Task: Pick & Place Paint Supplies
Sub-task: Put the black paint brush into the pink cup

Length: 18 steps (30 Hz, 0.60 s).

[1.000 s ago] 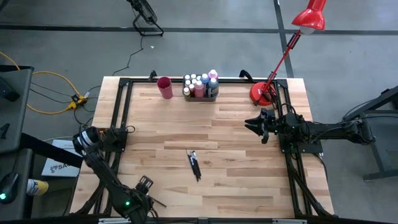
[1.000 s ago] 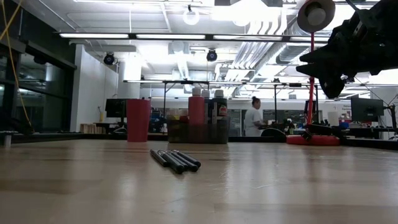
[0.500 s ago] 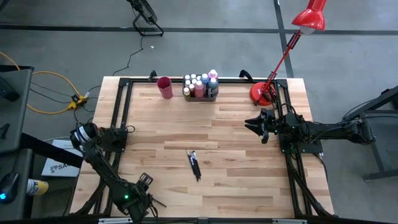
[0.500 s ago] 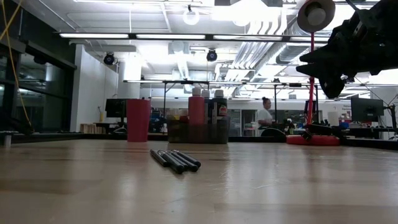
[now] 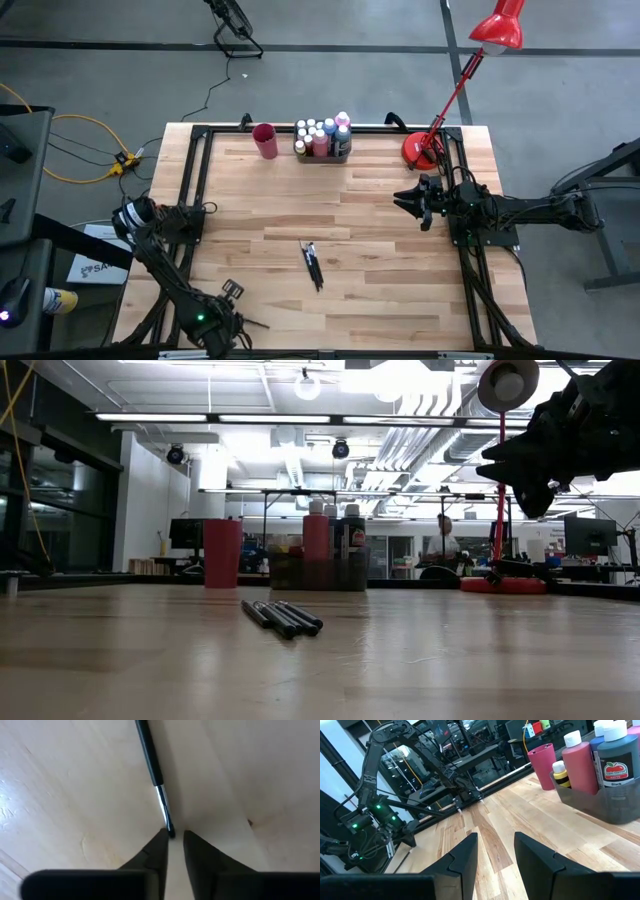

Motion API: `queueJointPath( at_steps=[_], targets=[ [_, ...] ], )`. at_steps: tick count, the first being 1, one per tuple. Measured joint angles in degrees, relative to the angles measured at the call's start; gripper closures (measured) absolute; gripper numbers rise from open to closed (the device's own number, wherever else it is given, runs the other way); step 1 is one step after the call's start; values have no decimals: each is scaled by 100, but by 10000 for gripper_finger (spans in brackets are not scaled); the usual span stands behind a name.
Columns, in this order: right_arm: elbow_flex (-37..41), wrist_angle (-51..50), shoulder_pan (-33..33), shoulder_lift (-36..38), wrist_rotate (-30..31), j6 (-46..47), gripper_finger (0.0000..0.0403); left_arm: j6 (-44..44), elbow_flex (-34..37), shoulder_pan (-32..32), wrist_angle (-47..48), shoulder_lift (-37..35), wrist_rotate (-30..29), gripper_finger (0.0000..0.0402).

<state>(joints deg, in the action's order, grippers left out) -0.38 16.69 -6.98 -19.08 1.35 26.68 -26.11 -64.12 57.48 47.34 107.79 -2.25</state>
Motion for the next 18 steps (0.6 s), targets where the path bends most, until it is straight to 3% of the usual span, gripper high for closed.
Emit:
queueJointPath(
  at_steps=[6, 18],
  targets=[
    [0, -2, 2, 1, -1, 0, 280, -131, 2, 2, -29, 0, -78, 397],
    [2, -1, 1, 0, 0, 0, 280, -173, -85, -2, 114, -6, -91, 401]
  ],
)
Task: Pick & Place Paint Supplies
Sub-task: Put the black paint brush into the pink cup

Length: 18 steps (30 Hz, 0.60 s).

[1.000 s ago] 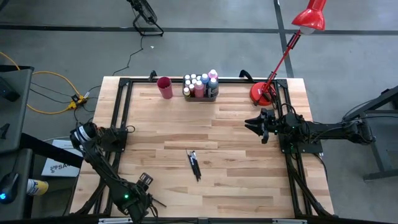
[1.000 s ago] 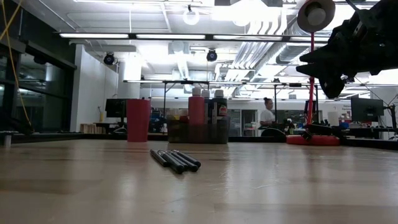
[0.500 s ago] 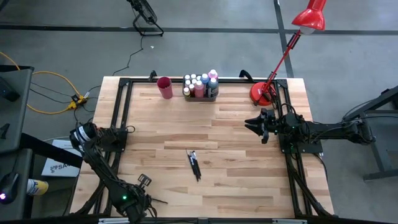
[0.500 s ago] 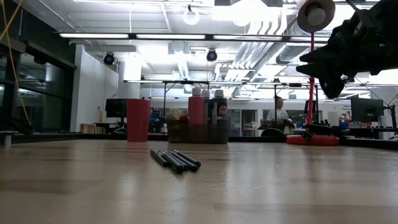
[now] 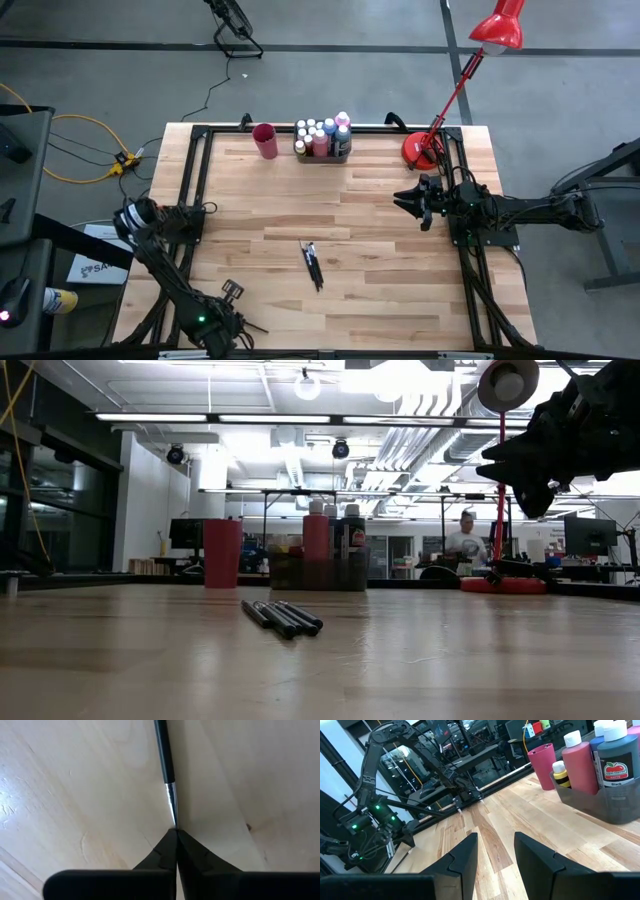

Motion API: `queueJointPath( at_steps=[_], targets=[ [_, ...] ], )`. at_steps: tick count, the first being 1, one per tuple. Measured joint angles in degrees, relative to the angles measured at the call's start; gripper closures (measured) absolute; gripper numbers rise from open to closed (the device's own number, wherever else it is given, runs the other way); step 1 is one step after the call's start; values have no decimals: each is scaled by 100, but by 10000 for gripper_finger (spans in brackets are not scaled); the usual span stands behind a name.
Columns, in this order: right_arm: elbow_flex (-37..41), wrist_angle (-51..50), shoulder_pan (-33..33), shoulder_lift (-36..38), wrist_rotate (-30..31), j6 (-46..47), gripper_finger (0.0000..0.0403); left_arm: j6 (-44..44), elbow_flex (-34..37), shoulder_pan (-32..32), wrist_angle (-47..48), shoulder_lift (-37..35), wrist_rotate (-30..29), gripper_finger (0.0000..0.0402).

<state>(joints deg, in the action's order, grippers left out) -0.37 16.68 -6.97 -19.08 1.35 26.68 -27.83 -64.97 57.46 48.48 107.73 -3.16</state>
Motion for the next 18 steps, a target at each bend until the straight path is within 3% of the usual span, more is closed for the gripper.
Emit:
queueJointPath(
  at_steps=[10, 18],
  targets=[
    [-2, 1, 0, 0, 2, 0, 280, -96, -470, -180, 1161, -401, -529, 401],
    [1, -1, 1, 0, 1, 0, 280, 828, -1215, -797, 2575, -465, -578, 401]
  ],
)
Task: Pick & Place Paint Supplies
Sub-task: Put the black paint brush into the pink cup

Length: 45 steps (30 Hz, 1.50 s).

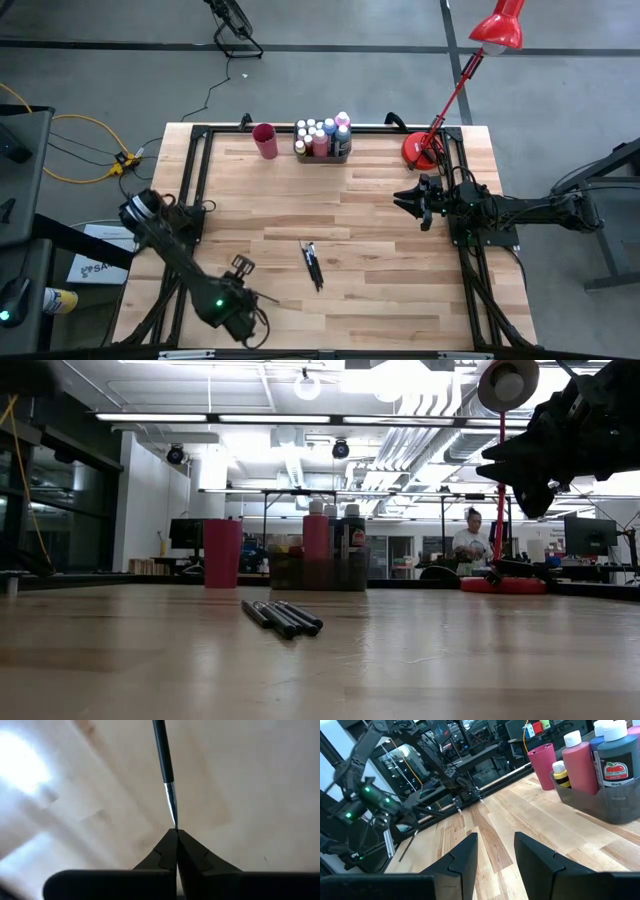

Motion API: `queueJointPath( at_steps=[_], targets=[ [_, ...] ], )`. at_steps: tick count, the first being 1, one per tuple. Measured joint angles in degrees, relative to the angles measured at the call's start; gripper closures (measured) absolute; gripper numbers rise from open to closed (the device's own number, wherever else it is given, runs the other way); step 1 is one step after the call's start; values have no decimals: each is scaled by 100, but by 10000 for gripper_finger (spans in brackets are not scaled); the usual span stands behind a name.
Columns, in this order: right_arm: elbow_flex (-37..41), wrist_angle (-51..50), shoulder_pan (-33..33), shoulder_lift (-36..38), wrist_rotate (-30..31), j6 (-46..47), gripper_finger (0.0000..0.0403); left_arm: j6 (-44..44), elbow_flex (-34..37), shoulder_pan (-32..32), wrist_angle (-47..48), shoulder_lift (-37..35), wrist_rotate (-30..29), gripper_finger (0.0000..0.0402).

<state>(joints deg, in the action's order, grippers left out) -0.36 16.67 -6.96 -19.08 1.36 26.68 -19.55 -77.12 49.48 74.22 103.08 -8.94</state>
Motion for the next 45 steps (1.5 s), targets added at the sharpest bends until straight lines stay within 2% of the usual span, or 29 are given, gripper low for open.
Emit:
queueJointPath(
  at_steps=[3, 6, 12, 20, 23, 28, 37, 41, 45],
  targets=[
    [-1, 0, -1, 0, 1, 0, 280, 500, -402, -351, 737, -1, -65, 401],
    [-1, 0, -1, -1, 1, 0, 280, 1078, -897, -741, 1641, -6, -483, 401],
    [-2, -20, 0, -1, -1, 0, 280, 2792, -1332, -1842, 1569, -256, -1000, 401],
    [-2, -20, 0, -1, -10, 0, 280, 4517, -1362, -3688, 1572, -311, -1761, 401],
    [0, -22, 0, -1, -17, 0, 280, 5150, -1362, -4411, 1591, -314, -2255, 401],
    [-1, -20, -1, 0, -6, 0, 280, 5628, -1456, -5437, 1590, -312, -3279, 401],
    [-2, -22, 0, -1, -1, 0, 280, 6665, -2514, -6265, 1575, -312, -5210, 401],
    [-2, -22, 0, -1, -1, 0, 280, 7652, -2920, -6536, 1575, -314, -5557, 401],
    [0, -22, -2, -1, -1, 0, 280, 8646, -2985, -6918, 1586, -316, -5612, 401]
  ],
)
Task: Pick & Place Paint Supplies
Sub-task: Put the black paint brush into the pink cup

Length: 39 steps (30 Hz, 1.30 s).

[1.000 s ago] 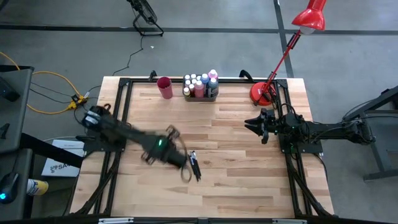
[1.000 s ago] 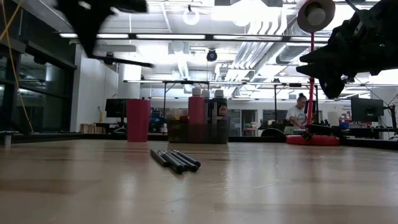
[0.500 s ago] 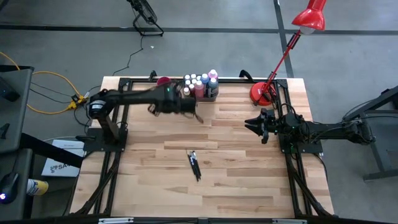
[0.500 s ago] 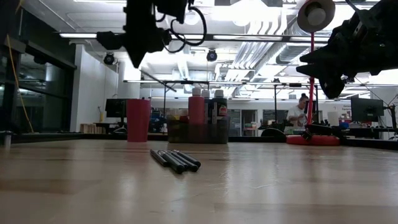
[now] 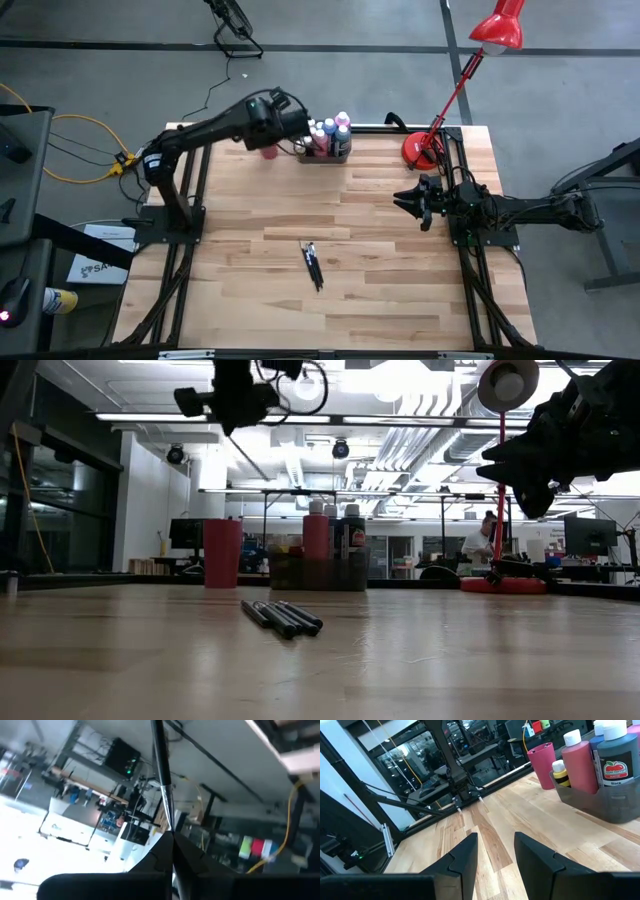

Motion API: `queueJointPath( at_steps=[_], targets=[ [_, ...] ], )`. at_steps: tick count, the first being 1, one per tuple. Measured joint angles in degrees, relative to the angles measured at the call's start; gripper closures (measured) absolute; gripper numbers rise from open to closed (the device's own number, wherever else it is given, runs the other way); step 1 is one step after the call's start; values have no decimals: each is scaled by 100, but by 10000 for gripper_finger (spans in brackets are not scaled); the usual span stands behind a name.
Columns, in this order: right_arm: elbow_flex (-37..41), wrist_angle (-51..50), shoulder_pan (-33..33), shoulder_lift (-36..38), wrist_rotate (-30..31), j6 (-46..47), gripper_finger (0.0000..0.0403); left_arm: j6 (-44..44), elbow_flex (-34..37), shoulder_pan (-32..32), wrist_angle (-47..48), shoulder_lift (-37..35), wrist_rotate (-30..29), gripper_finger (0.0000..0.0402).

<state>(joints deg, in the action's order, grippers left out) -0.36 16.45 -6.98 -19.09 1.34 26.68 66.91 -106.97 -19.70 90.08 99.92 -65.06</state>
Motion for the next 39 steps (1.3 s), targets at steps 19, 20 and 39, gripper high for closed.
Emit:
queueJointPath(
  at_steps=[19, 20, 39],
  targets=[
    [-2, 0, 2, 1, 2, 0, 280, 1552, 24, -846, -12, 331, 145, 401],
    [-2, 0, 2, 2, 2, 0, 280, 1544, 24, -846, -7, 373, 171, 401],
    [0, -1, 0, 0, 2, 0, 280, 1472, 26, -1097, -7, 678, 9, 401]
  ],
)
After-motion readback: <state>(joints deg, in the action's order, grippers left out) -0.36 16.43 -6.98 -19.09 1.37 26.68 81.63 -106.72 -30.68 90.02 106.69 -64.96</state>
